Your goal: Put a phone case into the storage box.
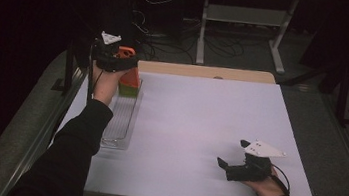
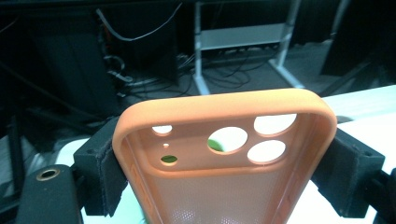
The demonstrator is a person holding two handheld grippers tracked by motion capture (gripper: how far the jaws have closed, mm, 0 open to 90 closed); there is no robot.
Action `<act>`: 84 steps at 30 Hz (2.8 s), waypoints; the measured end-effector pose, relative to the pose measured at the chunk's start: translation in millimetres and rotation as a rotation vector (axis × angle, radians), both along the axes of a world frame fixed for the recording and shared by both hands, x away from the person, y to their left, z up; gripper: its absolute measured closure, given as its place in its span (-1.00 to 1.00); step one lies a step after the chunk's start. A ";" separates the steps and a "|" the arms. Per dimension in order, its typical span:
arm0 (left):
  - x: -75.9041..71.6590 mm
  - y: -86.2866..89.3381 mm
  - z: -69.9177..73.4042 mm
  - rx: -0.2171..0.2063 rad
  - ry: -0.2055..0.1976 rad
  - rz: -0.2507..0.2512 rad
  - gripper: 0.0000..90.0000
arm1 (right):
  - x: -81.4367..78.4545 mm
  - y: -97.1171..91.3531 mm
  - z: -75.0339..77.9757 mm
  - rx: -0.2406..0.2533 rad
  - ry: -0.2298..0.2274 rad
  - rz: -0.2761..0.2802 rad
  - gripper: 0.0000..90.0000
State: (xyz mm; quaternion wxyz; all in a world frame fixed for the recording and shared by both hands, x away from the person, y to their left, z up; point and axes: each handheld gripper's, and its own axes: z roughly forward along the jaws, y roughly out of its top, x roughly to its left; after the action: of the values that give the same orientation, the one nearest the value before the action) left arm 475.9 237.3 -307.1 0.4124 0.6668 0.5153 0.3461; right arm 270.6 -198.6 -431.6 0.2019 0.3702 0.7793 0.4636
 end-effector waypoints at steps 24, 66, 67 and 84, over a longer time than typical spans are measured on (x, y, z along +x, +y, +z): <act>16.5 -6.3 -49.6 0.081 0.147 0.140 -0.66 | 0.2 -0.1 -0.6 -0.011 -0.001 0.001 -1.00; 6.0 7.8 -40.3 0.041 0.128 0.000 -0.96 | -1.2 1.8 -0.9 -0.012 0.021 0.001 -1.00; 3.6 8.7 -38.9 0.047 0.136 -0.018 -0.96 | -1.2 1.8 -0.9 -0.012 0.022 0.001 -1.00; -63.5 1.8 -26.9 -0.036 0.151 -0.465 -0.93 | -3.9 3.7 2.5 -0.028 0.024 0.027 -1.00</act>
State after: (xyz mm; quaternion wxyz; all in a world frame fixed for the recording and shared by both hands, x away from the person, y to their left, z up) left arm 412.3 239.0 -334.0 0.4530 0.7839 0.3835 0.1820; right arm 266.7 -194.9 -429.0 0.1915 0.3623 0.7929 0.4510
